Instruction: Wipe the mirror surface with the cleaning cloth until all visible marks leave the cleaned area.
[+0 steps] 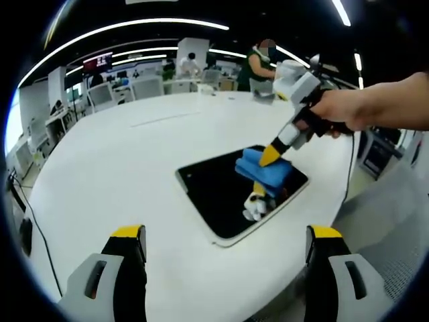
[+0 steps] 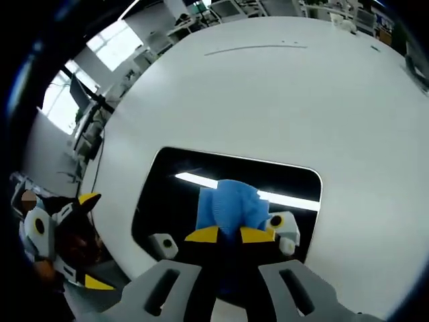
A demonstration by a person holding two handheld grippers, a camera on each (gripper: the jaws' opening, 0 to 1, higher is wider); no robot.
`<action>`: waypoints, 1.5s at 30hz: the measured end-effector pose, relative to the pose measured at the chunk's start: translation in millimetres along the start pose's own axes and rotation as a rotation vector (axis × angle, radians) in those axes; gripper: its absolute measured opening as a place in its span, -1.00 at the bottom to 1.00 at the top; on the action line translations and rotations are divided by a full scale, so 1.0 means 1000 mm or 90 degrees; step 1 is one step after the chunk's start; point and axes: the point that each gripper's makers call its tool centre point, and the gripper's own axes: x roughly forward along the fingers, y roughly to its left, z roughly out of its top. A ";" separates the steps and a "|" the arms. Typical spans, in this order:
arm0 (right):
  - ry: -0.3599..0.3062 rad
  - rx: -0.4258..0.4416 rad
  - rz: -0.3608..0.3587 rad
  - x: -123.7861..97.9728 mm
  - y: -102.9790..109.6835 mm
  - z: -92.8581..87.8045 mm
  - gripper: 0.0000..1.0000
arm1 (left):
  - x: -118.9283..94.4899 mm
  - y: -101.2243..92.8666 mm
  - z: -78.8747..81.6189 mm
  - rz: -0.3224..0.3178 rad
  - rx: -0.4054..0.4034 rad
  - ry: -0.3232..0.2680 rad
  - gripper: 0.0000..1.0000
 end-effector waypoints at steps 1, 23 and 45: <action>0.000 0.000 0.000 -0.001 -0.001 -0.001 -0.91 | 0.000 0.000 0.000 0.000 0.001 0.001 0.99; -0.009 0.013 -0.055 -0.022 -0.041 -0.011 -0.91 | 0.000 -0.001 0.000 -0.003 0.015 0.004 0.99; -0.001 0.014 -0.094 -0.030 -0.067 -0.017 -0.91 | -0.001 -0.002 0.000 -0.005 0.014 0.006 0.99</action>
